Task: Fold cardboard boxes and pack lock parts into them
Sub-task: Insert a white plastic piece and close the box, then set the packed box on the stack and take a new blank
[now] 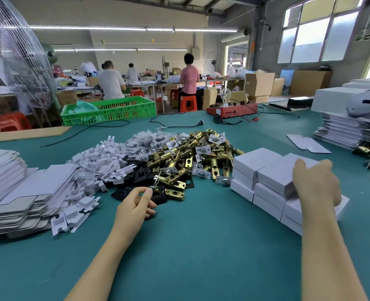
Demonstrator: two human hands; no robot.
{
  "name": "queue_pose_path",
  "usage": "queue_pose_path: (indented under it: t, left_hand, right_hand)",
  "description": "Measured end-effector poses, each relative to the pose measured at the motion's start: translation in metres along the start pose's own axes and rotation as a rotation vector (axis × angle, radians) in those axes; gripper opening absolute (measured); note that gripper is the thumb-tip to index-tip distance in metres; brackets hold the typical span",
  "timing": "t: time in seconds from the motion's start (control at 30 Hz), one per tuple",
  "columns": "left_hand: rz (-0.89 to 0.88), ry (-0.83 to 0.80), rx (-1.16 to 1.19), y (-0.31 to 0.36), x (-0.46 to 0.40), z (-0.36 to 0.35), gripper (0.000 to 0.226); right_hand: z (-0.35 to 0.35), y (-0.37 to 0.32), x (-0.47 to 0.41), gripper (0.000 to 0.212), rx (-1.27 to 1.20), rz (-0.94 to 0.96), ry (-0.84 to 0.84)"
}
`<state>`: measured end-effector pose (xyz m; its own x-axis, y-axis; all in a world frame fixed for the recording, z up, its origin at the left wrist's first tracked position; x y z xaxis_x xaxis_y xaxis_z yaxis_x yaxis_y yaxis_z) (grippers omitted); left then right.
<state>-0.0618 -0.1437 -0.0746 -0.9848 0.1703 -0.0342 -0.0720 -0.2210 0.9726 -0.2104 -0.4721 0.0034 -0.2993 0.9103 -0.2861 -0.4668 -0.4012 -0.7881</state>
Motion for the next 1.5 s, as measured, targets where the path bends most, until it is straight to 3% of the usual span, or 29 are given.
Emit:
queue_pose_path:
  t: [0.2,0.6,0.73,0.8,0.87,0.93,1.07,1.17,1.3,1.43,1.5]
  left_hand:
    - [0.004,0.01,-0.05,-0.001,-0.001,0.0,0.016]
    - [0.028,0.022,-0.167,-0.002,-0.002,0.0,0.03]
    - [0.03,0.025,-0.193,-0.001,-0.001,-0.001,0.029]
    - [0.031,0.023,-0.21,-0.001,-0.001,-0.001,0.029]
    - [0.033,0.022,-0.223,-0.002,-0.001,-0.001,0.027]
    - [0.034,0.014,-0.245,-0.003,-0.002,-0.001,0.026]
    - [0.021,0.019,-0.237,-0.004,-0.004,-0.001,0.024]
    - [0.01,0.033,-0.223,-0.004,-0.005,-0.002,0.022]
    - [0.03,0.079,-0.03,0.001,-0.003,0.002,0.023]
    - [0.059,0.343,0.055,0.012,-0.002,0.026,0.021]
    - [0.081,0.52,0.029,0.019,-0.002,0.049,0.015]
  right_hand:
    - [-0.008,-0.003,0.002,0.052,0.204,0.097,-0.104]
    - [-0.009,-0.005,0.002,0.055,0.219,0.138,-0.2]
    - [-0.011,-0.016,0.012,0.043,0.189,0.149,-0.008]
    - [-0.017,-0.03,0.023,0.039,0.114,0.272,0.175]
    - [-0.031,-0.052,0.045,0.033,0.005,0.498,0.25]
    - [-0.055,-0.07,0.076,0.023,-0.064,0.754,0.128]
    - [-0.115,-0.067,0.134,0.025,0.123,1.062,-0.363]
    - [-0.142,-0.054,0.15,0.026,0.169,1.052,-0.507]
    - [-0.151,-0.051,0.149,0.021,0.069,1.02,-0.524]
    - [-0.151,-0.053,0.141,0.018,-0.046,0.969,-0.531]
    - [-0.151,-0.054,0.135,0.016,-0.155,0.832,-0.561]
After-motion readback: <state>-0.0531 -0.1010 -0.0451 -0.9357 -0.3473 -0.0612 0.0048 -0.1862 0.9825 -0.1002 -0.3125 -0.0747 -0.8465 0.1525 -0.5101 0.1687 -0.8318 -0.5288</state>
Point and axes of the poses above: each hand's wrist, its own x-axis away from the middle knuckle, its own z-axis out of the back of the hand, y = z × x, the point moved 1 cm from there along -x, towards the middle knuckle, and after that the axes turned 10 degrees about z, right-handed, at the moved point
